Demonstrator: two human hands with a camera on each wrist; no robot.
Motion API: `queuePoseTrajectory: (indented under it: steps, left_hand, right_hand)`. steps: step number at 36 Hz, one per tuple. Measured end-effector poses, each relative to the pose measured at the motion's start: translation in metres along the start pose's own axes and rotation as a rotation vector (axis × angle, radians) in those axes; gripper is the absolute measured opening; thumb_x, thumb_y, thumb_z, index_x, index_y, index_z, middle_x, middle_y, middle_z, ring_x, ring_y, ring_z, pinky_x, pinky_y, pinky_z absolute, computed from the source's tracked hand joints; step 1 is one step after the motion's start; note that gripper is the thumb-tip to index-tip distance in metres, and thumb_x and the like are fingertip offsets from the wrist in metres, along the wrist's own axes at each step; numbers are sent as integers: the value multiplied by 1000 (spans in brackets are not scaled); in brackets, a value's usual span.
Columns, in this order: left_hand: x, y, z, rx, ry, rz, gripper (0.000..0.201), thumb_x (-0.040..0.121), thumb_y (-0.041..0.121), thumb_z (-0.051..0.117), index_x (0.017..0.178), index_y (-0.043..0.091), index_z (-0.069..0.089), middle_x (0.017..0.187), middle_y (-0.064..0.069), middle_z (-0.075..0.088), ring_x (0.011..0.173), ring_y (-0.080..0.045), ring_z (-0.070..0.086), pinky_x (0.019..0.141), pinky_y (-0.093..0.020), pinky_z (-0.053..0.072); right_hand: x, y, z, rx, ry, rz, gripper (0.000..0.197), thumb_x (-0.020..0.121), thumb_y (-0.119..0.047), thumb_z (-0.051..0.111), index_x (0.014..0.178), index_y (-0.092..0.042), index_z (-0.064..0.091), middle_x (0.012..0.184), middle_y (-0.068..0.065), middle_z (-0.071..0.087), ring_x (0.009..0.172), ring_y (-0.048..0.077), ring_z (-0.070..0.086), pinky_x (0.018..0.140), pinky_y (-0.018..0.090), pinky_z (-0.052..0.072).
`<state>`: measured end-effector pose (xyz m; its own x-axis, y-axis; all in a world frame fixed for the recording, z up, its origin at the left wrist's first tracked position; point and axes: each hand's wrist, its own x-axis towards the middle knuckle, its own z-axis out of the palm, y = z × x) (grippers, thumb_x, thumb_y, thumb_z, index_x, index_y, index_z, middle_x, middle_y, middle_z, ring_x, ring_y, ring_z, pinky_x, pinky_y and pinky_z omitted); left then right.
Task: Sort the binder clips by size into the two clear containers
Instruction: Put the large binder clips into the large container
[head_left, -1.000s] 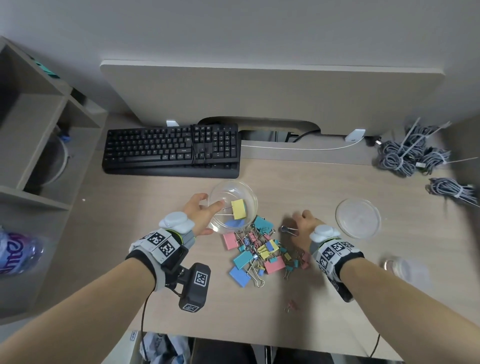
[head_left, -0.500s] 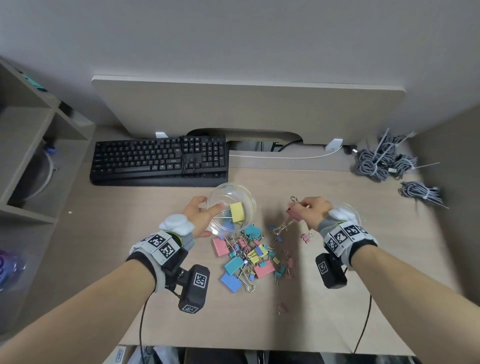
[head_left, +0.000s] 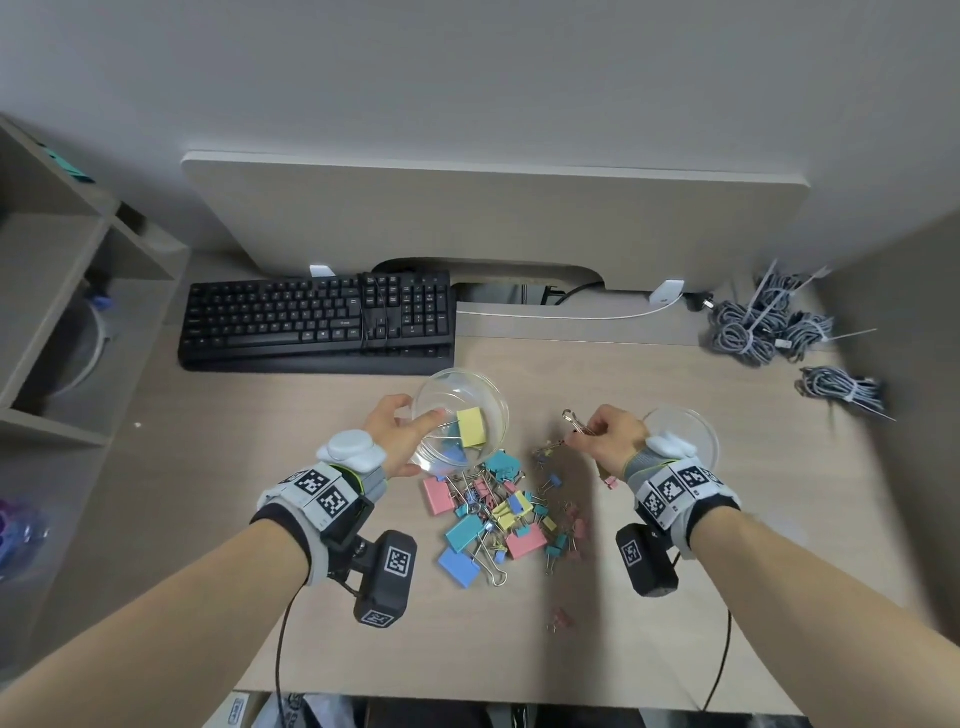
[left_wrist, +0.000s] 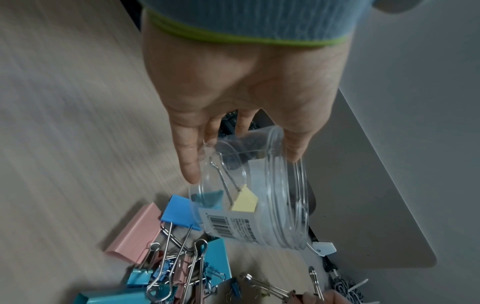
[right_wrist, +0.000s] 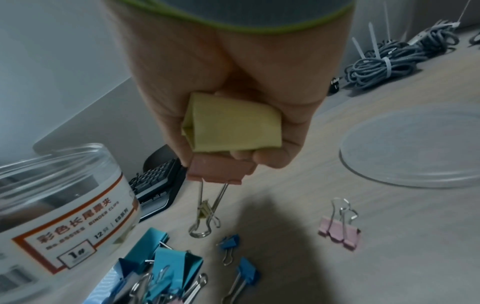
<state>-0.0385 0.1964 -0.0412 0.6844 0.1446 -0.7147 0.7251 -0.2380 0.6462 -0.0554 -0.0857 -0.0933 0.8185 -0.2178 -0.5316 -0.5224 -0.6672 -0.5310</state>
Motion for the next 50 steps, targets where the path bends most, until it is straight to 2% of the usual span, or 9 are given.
queuePoseTrajectory:
  steps: [5,10,12,18,23,35,41,46,50]
  left_hand:
    - [1,-1,2,16,-7,5,67,85,36,70,142,20,38,128,-9,52,107,-26,54,89,-49,55]
    - [4,-3,2,35,-3,5,67,85,37,70,142,21,38,130,-10,52,109,-27,55,88,-49,56]
    - [6,-3,2,34,-2,4,67,85,37,70,142,21,38,130,-10,52,109,-27,55,88,-50,56]
    - [9,-4,4,29,-3,1,66,86,35,70,141,21,38,124,-9,52,105,-26,54,87,-49,56]
    - [11,-4,5,44,-6,5,66,85,37,71,141,22,39,130,-11,53,112,-29,56,86,-49,56]
    - [15,-5,3,62,-1,11,67,82,40,72,138,24,39,132,-12,52,114,-30,57,82,-48,58]
    - [16,-3,-1,78,29,16,68,83,40,71,140,24,37,133,-12,51,113,-30,57,74,-39,57]
    - [16,3,-4,24,44,-14,72,85,33,71,145,21,32,135,-14,48,113,-32,53,81,-43,55]
    - [11,9,1,12,-4,-31,73,84,25,73,144,23,32,139,-14,45,116,-34,52,81,-43,55]
  right_hand:
    - [2,12,12,-7,63,-61,27,80,-35,71,84,-23,48,74,1,62,58,24,58,53,27,47]
    - [5,24,24,-239,-2,-86,43,83,-32,68,120,-21,50,104,4,58,78,22,57,65,28,45]
    - [6,25,25,-338,-4,-107,36,83,-31,67,114,-18,56,108,6,58,79,21,55,67,26,44]
    - [6,17,18,-228,126,-225,26,86,-33,67,104,-17,59,100,-3,54,80,17,53,68,25,36]
    - [5,15,23,-454,57,-182,24,87,-31,60,105,-15,55,106,4,57,77,24,55,64,28,39]
    - [4,6,26,-310,80,-196,27,86,-32,64,108,-15,60,101,4,56,87,27,59,68,26,37]
    - [3,-20,11,-85,93,-216,28,84,-46,64,95,-20,59,91,1,63,72,22,59,66,30,48]
    - [-7,-53,-4,56,88,-283,35,75,-53,70,79,-22,54,75,-2,63,54,17,56,49,26,41]
    - [-21,-81,-5,-36,24,-425,38,77,-56,67,78,-21,52,73,-2,64,59,15,54,55,32,47]
